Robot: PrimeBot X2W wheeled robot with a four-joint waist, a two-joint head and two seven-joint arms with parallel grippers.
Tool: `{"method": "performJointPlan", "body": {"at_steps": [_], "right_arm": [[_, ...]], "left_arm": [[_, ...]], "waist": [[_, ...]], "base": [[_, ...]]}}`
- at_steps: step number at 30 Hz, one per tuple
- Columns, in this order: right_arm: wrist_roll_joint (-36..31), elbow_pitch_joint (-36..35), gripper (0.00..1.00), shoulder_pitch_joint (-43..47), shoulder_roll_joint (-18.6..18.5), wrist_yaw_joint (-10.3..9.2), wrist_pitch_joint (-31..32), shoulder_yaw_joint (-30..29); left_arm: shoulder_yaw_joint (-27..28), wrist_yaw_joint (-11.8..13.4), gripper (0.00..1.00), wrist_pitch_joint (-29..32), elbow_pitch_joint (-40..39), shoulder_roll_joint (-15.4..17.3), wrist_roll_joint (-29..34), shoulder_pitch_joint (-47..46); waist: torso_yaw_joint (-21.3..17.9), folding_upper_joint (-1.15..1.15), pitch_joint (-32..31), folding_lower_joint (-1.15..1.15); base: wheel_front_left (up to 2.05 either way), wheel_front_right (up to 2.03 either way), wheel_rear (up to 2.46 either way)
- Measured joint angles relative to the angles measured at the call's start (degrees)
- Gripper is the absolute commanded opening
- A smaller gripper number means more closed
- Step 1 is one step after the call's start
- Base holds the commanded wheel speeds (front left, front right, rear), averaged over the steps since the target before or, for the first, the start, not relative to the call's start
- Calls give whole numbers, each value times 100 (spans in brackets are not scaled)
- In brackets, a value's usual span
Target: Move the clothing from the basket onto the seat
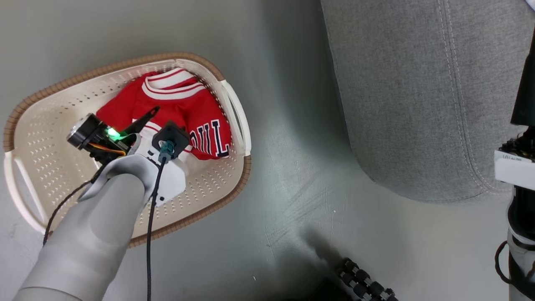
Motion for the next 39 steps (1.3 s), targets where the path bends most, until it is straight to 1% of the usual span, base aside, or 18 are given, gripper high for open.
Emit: {"method": "performJointPlan", "body": {"at_steps": [6, 12, 17, 25, 27, 30, 31, 32, 33, 34, 39], "right_arm": [[91, 1, 100, -214, 8, 0, 0, 65], [109, 24, 100, -298, 12, 0, 0, 103], [153, 35, 100, -476, 15, 0, 0, 120], [210, 76, 100, -523, 20, 0, 0, 151], [265, 94, 100, -566, 20, 0, 0, 154], [315, 129, 100, -616, 20, 0, 0, 181], [337, 152, 100, -616, 21, 0, 0, 199], [354, 175, 100, -617, 21, 0, 0, 215], [354, 191, 100, -617, 22, 0, 0, 218], [354, 202, 100, -619, 22, 0, 0, 216], [355, 247, 100, -629, 23, 0, 0, 157]], "left_arm": [[-73, 127, 100, 5, 230, 129, 232, -277], [-197, 223, 100, 4, 376, 160, 409, -476], [-229, 374, 100, 7, 488, 146, 485, -597], [-254, 457, 100, 69, 704, 144, 604, -814], [-260, 502, 100, 107, 746, 126, 626, -859], [-291, 504, 100, 241, 881, 89, 653, -938], [-297, 505, 93, 288, 923, 87, 654, -953], [-299, 505, 48, 321, 962, 87, 654, -962], [-314, 505, 26, 335, 994, 84, 657, -967], [-343, 505, 0, 347, 1016, 71, 682, -975], [-439, 497, 0, 358, 1063, -78, 730, -1049]], "waist": [[-129, 0, 281, 0], [-217, 0, 487, 0], [-277, 0, 625, 0], [-358, 0, 777, 0], [-375, 0, 802, 0], [-399, 0, 828, 0], [-406, 0, 833, 0], [-413, 0, 836, 0], [-418, 0, 836, 0], [-420, 0, 835, 0], [-420, 0, 816, 0]], "base": [[0, 0, 0], [0, 0, 0], [0, 0, 0], [0, 0, 0], [0, 0, 0], [0, 0, 0], [0, 0, 0], [0, 0, 0], [0, 0, 0], [0, 0, 0], [0, 0, 0]]}}
